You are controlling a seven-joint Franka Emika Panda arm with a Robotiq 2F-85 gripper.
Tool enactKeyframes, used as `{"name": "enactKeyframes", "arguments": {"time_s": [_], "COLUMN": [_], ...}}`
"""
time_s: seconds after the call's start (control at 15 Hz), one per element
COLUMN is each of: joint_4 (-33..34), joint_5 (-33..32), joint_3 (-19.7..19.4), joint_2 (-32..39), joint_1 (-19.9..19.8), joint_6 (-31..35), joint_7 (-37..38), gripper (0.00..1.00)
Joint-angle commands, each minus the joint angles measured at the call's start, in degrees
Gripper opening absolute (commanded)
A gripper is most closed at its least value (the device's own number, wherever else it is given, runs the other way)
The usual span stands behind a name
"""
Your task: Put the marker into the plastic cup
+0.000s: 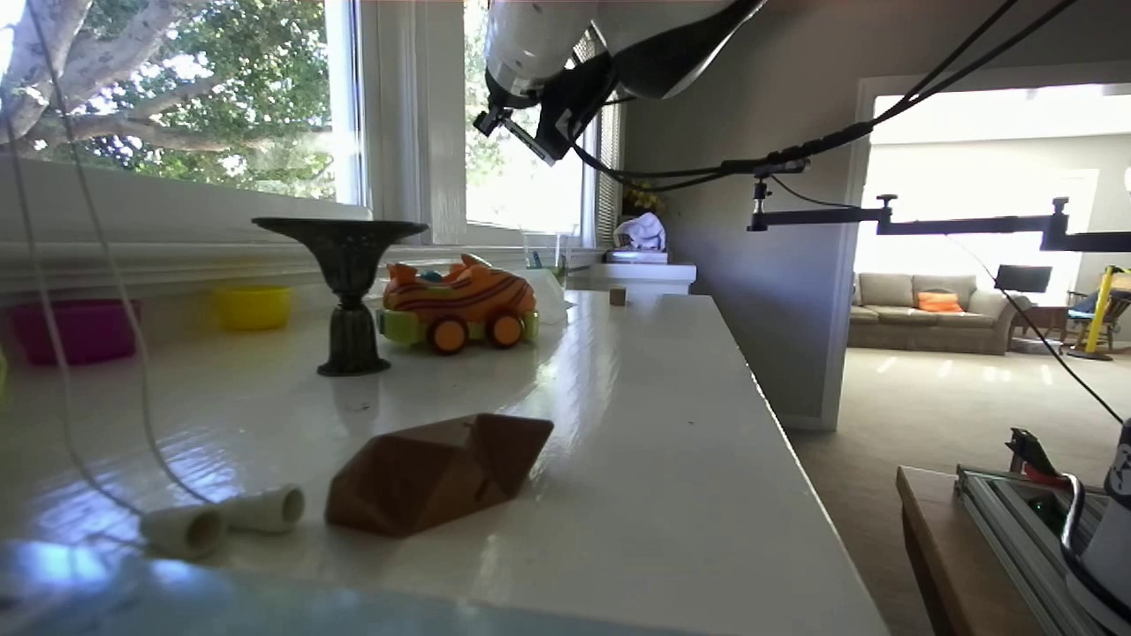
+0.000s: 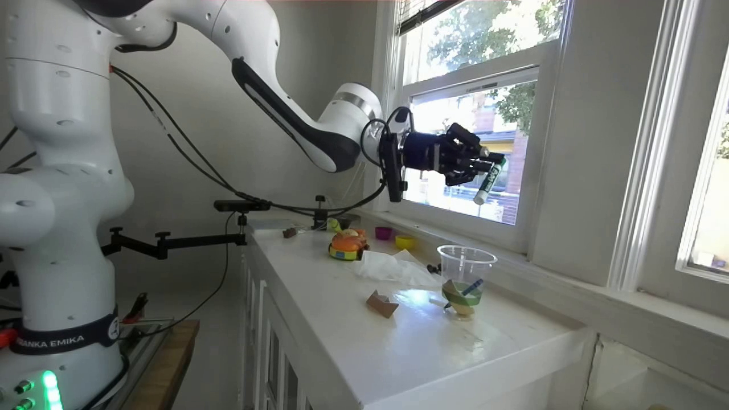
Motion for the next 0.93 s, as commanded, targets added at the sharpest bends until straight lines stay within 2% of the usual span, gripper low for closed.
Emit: {"name": "enactKeyframes", "arguments": {"time_s": [0.0, 0.27, 0.33, 0.6, 0.87], "joint_4": [-6.9, -11.0, -11.4, -11.9, -10.3], "joint_5": [-5.6, 1.6, 5.2, 12.5, 12.9], "joint_3": [0.4, 1.6, 1.7, 1.4, 0.9], "joint_2": [-2.9, -2.7, -2.4, -1.4, -0.6], "joint_1": [2.3, 4.7, 5.0, 5.4, 5.1], "joint_6": [-11.6, -26.2, -26.5, -23.5, -19.2], "joint_7": [13.2, 20.2, 21.3, 25.8, 29.2], "gripper": [0.05, 0.05, 0.05, 0.05, 0.05]}}
